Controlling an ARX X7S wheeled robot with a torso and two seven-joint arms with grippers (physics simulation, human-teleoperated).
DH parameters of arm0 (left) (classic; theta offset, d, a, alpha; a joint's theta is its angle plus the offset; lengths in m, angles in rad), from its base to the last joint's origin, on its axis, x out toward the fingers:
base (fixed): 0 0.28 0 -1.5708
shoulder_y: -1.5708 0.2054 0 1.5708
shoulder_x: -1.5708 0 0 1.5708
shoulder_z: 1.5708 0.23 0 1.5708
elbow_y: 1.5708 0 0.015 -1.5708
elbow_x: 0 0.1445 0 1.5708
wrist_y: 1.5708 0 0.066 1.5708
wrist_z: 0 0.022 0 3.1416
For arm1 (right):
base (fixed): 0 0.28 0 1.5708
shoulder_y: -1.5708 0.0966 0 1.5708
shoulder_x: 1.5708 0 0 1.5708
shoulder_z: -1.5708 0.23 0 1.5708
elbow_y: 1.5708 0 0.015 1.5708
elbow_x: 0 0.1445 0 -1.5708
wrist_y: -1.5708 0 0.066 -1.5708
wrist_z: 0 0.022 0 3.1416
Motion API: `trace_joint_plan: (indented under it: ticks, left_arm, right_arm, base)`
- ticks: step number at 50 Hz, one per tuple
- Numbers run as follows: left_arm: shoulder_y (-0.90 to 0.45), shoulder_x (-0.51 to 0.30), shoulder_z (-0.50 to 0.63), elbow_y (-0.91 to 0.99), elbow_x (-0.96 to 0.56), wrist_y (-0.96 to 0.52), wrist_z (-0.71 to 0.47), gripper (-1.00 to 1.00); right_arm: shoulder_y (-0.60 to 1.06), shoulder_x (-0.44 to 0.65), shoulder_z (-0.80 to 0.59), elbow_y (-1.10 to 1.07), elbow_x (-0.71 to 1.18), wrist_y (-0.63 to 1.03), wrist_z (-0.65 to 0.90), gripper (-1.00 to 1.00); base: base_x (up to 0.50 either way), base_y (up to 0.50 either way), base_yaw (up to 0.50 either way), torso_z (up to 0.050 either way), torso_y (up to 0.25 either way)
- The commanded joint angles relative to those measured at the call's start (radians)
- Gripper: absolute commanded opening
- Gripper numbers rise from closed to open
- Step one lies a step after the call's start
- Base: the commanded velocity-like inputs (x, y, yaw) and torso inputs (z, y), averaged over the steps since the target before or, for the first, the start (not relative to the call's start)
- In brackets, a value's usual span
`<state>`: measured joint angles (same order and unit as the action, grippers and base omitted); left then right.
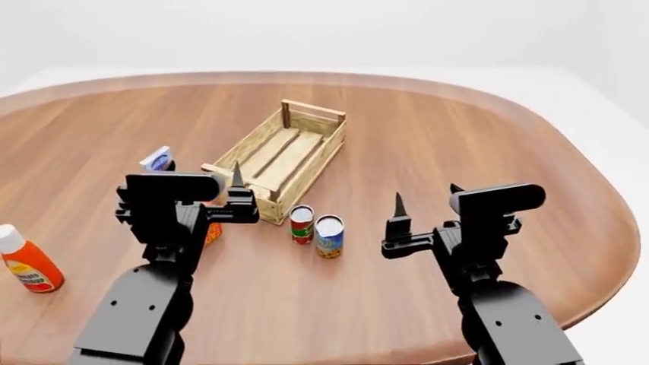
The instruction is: Pick up the ketchup, and put it in the wooden tray.
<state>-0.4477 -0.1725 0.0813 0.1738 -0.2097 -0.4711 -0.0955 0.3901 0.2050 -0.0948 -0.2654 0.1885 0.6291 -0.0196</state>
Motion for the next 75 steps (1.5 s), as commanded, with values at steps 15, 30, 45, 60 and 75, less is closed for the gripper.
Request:
trace_joint_plan:
  ticks: [15, 30, 45, 60, 75]
  left_arm:
    - [-0.020, -0.018, -0.014, -0.001, -0.023, -0.007, -0.018, 1.00]
    - [-0.026, -0.020, -0.038, 0.023, -0.048, -0.012, -0.038, 1.00]
    - [-0.041, -0.041, -0.041, 0.021, -0.040, -0.023, -0.060, 1.00]
    - [-0.062, -0.082, -0.014, 0.009, -0.040, -0.036, -0.026, 1.00]
    - [-0.104, -0.095, 0.000, -0.012, -0.055, -0.074, -0.009, 1.00]
  right_arm:
    - [0.061, 0.034, -0.019, 0.001, 0.011, 0.022, -0.015, 1.00]
    - [0.080, 0.055, -0.044, -0.003, 0.017, 0.037, -0.033, 1.00]
    - [0.095, 0.063, -0.051, 0.004, 0.027, 0.034, -0.041, 1.00]
    - [0.124, 0.067, -0.067, -0.025, 0.024, 0.095, -0.019, 1.00]
    - [0.135, 0.070, -0.068, -0.047, 0.036, 0.129, -0.010, 1.00]
  base:
    - [0.05, 0.00, 0.07, 0.000, 0.000]
    - [0.08, 0.00, 0.50, 0.000, 0.000]
    - [0.10, 0.01, 0.50, 0.000, 0.000]
    - [0.05, 0.03, 0.20, 0.000, 0.001]
    - [0.44, 0.11, 0.00, 0.000, 0.000]
